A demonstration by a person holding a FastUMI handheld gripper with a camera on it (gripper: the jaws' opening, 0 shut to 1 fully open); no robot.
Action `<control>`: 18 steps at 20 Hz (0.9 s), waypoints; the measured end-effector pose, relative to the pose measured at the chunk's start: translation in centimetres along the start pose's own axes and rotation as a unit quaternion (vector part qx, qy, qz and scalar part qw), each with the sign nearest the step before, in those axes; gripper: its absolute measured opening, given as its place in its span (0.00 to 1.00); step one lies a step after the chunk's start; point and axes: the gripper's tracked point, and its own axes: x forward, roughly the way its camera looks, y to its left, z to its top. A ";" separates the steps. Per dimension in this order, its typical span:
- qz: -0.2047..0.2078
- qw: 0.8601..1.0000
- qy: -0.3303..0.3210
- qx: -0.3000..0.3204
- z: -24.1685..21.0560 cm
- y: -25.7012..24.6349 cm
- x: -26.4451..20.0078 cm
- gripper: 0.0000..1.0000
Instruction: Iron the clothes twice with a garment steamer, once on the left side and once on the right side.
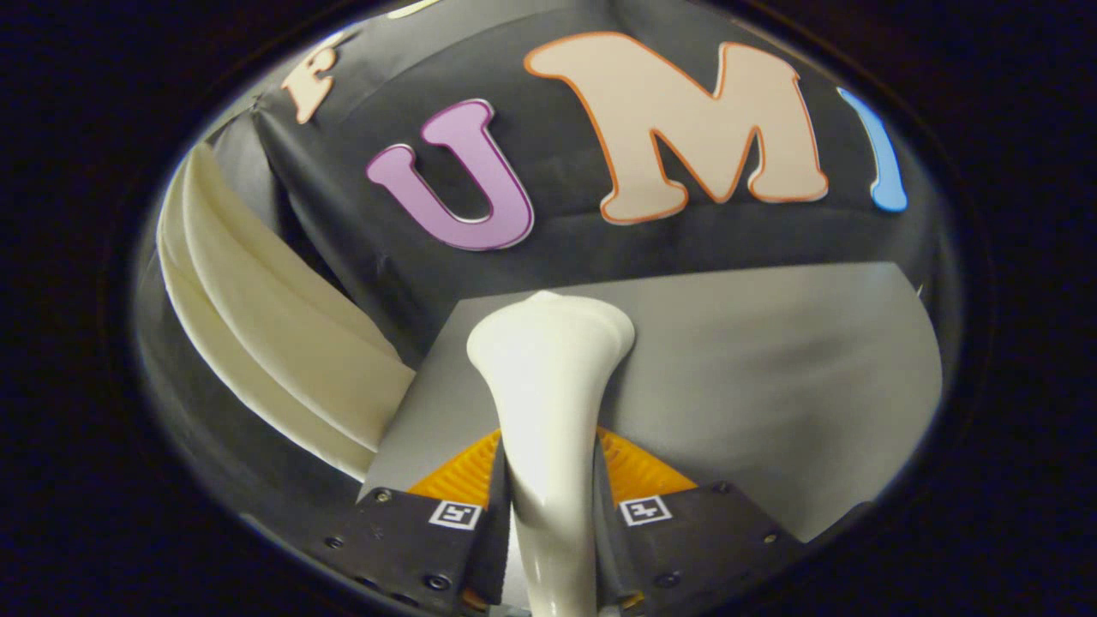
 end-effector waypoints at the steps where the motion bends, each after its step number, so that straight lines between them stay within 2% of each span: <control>1: -0.008 1.000 -0.021 0.003 0.3 0.1 -0.1 0.43; 3: -0.041 0.997 -0.059 -0.009 1.2 -0.2 -0.8 0.41; 9: -0.070 0.990 -0.122 0.031 2.0 0.0 -3.7 0.40; 11: -0.094 0.986 -0.134 0.015 2.0 0.2 -4.0 0.40; 18: -0.108 0.978 -0.180 0.001 0.7 7.1 -9.7 0.39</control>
